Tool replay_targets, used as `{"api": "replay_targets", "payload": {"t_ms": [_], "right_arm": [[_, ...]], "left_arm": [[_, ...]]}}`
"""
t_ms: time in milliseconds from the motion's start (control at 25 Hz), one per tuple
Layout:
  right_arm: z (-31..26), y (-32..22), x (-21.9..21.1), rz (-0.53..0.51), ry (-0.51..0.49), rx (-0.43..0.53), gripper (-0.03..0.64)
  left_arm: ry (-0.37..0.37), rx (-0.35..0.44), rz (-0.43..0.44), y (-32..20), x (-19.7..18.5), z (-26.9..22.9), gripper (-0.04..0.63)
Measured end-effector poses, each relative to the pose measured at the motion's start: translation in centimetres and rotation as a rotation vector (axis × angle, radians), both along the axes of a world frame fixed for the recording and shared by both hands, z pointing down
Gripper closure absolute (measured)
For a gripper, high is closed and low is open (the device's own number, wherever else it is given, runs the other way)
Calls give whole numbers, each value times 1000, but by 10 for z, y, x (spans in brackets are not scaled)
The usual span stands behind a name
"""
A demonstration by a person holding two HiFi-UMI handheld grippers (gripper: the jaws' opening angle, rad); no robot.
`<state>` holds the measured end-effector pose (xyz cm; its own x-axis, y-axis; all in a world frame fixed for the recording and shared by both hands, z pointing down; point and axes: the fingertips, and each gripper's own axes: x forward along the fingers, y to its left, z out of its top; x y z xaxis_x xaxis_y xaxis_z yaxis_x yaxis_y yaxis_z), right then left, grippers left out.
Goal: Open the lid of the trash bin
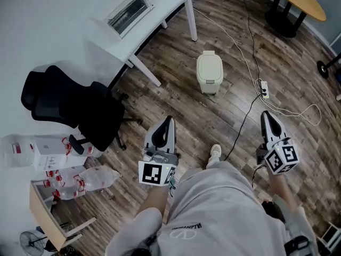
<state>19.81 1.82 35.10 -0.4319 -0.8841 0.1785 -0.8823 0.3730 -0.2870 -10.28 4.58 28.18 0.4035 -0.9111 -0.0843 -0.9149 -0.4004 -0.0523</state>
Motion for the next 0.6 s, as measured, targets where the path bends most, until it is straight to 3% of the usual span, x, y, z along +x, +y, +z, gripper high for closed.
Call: {"api": "replay_targets", "payload": {"t_ms": [200,600], "right_arm": [[12,-35,12,-37,-20,-11,600],[15,-76,14,-32,-21,-22,600]], "left_arm": [[-15,4,-20,-25,21,2,595],[-10,-11,-16,-74,26,4,594]]}}
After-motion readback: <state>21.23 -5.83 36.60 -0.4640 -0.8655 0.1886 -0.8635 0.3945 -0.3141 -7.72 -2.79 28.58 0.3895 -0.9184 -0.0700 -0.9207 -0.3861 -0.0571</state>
